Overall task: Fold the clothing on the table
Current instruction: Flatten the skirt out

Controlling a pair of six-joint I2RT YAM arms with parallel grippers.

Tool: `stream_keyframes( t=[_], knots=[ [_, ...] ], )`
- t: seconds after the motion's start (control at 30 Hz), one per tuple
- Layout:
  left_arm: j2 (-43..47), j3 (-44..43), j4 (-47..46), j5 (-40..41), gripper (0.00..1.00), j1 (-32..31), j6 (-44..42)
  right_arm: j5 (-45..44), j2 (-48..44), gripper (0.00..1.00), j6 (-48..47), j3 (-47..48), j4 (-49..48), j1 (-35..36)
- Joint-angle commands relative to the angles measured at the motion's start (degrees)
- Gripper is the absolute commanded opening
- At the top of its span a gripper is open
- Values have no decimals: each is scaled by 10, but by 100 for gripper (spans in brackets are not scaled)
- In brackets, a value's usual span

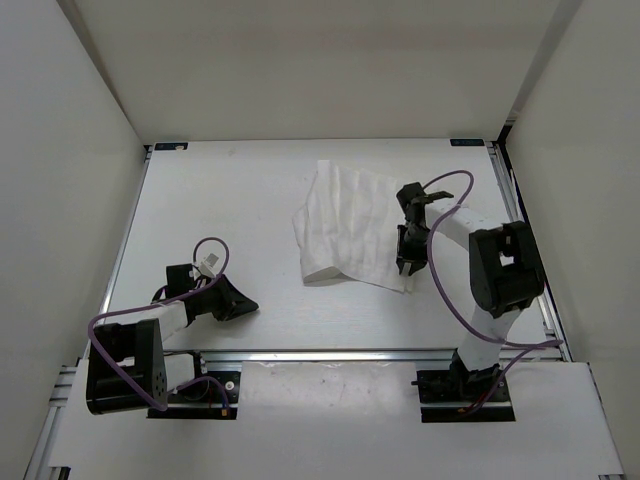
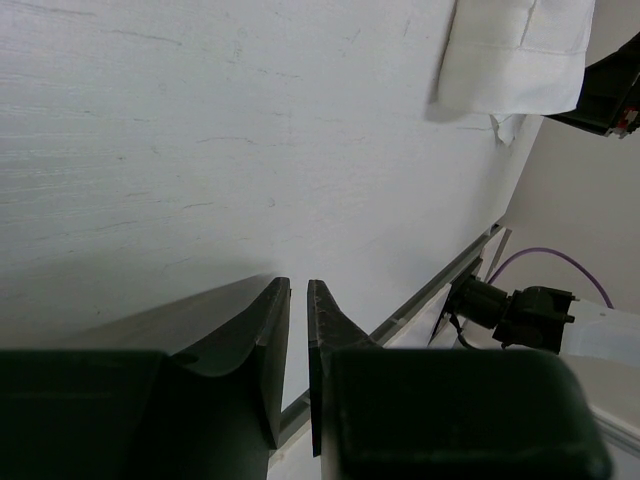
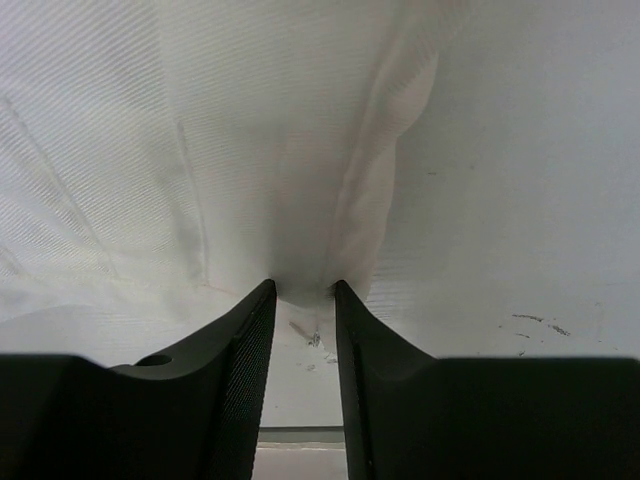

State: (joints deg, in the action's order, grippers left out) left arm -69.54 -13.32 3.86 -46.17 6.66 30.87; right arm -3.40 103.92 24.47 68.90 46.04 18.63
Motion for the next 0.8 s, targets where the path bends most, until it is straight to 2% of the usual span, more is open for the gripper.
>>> stream_keyframes(
  t=[0.0,0.2,0.3,0.4,0.47,0.6,0.77],
  knots=[
    [10,1,-4,-9,24,5,-8,-15,11,35,3,10,-2,4],
    [10,3,-4,-12,24,8,-10,-14,30,34,3,-3,-5,14],
    [7,1,-5,-10,24,7,-9,-12,32,29,2,-15,-14,17],
    [8,1,-2,-10,24,13,-10,-13,37,15,5,-24,-24,12],
    [8,1,-4,-11,24,11,-8,-16,31,0,7,-27,-24,8],
    [7,1,-7,-12,24,13,-11,-14,10,1,2,-6,-3,7],
    [7,5,-9,-8,24,16,-4,1,-55,0,-6,99,33,-5]
  ],
)
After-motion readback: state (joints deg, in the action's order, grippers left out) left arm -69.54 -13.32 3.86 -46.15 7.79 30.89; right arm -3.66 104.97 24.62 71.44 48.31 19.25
